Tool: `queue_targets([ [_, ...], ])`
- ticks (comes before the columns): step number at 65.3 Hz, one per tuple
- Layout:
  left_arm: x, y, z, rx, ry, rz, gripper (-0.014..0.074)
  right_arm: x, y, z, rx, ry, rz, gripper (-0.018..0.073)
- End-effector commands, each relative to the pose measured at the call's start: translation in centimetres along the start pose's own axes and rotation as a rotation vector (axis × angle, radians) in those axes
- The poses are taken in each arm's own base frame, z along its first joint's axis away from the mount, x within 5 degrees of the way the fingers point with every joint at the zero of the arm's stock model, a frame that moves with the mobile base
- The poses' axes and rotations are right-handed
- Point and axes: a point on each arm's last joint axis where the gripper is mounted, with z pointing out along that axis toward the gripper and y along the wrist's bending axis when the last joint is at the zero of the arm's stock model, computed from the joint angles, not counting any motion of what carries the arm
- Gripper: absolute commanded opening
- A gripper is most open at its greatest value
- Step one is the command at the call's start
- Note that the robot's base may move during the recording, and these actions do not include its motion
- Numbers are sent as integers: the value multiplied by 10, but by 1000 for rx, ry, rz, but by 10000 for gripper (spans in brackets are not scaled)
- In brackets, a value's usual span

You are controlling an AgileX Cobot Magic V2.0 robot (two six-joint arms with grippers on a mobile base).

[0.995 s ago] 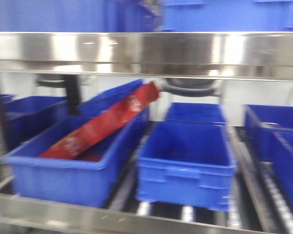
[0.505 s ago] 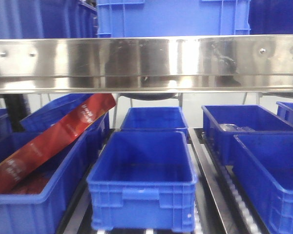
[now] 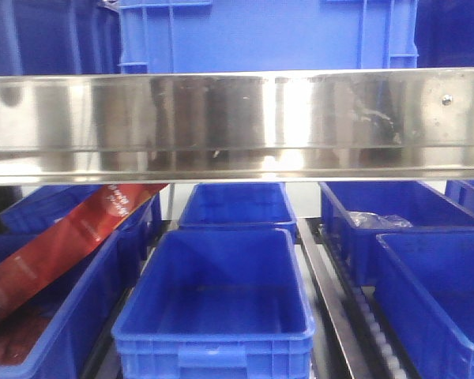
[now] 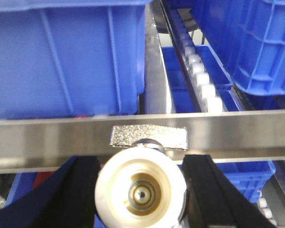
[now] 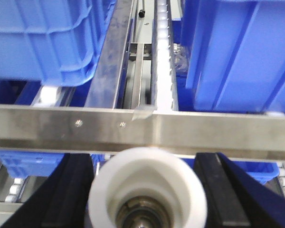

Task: Place valve from conveyor to right shelf box
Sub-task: 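Move both held valves over the blue bin on the shelf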

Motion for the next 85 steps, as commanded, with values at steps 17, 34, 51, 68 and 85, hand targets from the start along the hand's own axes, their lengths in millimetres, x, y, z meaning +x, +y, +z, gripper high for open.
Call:
queue_targets([
  [17,-5,0,-2,4,-58,-2,-111,-8,0,-4,8,-82,-7,-168],
  [34,-5,0,-2,4,-58,-2,-111,-8,0,-4,8,-82,-7,-168],
  [51,-5,0,-2,4,-58,-2,-111,-8,0,-4,8,-82,-7,-168],
  [68,-5,0,-2,4,-58,-2,-111,-8,0,-4,8,-82,-7,-168],
  [85,-6,0,-2,3,-73,0,-111,-11,-1,-4,10,-112,-6,-168],
])
